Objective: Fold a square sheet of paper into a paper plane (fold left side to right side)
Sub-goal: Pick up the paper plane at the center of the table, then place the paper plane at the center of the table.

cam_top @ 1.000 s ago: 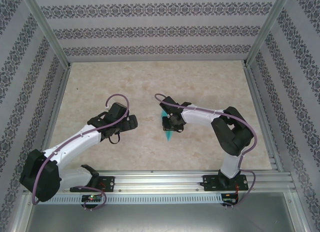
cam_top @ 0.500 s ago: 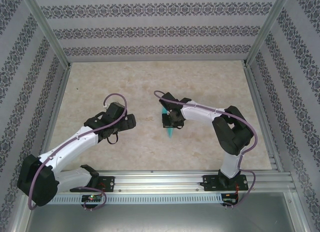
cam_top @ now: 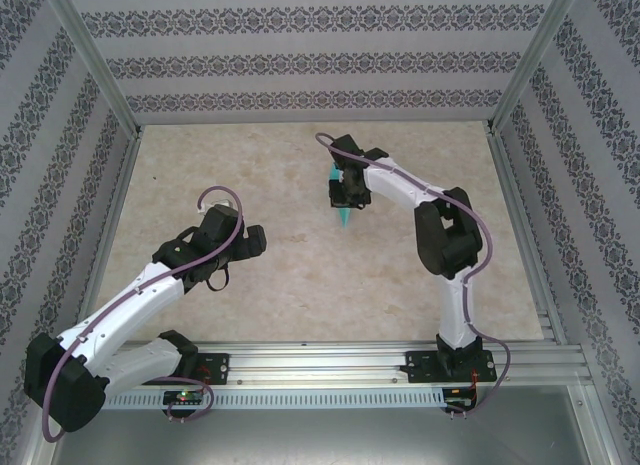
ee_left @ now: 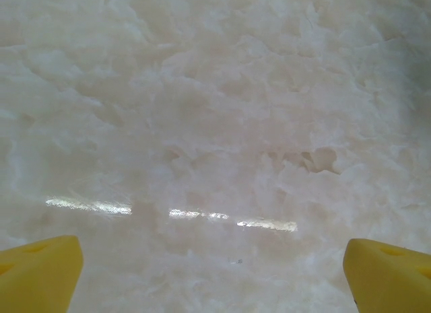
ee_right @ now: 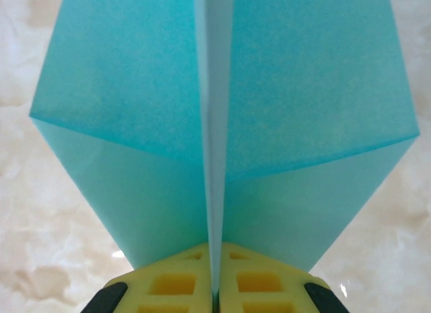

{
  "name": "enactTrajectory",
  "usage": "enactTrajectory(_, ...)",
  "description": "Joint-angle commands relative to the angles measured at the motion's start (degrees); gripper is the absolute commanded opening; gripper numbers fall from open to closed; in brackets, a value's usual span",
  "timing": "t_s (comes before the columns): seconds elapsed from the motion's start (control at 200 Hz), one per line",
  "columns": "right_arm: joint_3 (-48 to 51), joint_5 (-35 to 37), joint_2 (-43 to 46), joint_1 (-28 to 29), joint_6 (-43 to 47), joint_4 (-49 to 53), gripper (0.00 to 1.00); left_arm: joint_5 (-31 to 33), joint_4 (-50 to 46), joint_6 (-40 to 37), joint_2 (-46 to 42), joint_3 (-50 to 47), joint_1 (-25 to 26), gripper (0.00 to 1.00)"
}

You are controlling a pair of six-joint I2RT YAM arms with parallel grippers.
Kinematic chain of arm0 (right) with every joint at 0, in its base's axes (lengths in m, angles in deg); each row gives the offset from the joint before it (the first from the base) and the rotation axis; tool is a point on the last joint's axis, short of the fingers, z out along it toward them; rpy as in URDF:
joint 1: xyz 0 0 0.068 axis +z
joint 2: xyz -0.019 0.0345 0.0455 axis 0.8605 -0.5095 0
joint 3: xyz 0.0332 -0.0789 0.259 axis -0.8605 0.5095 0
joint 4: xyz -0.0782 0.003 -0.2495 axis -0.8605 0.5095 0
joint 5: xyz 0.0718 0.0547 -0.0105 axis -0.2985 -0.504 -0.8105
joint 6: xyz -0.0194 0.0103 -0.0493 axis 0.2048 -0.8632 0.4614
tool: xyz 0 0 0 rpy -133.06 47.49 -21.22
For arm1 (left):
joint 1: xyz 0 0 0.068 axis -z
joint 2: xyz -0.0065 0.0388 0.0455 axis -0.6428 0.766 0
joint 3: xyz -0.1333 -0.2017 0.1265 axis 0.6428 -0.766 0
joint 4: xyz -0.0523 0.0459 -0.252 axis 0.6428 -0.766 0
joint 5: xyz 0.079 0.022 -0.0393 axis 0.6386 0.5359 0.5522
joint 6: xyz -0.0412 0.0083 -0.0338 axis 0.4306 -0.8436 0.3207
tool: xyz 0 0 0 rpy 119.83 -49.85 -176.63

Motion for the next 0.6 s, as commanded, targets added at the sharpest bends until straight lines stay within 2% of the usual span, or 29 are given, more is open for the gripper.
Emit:
enactTrajectory(0.0, -3.0, -0.3, -2.8, 1.3, 1.4, 3.5, 0.10, 1.2, -2.0, -1.4, -0.6, 1.4, -0.7, 1.00)
enactTrajectory(0.315, -4.4, -1.9, -7.4, 1.9, -0.9, 5.0, 0.10, 0.6, -1.8, -1.4, -0.1, 1.4, -0.7, 1.00)
enactTrajectory(0.595, -4.8, -1.8, -8.7, 2.4, -1.1, 5.8, 0.18, 0.3, -1.7, -1.4, 0.7, 1.2, -0.8, 1.00)
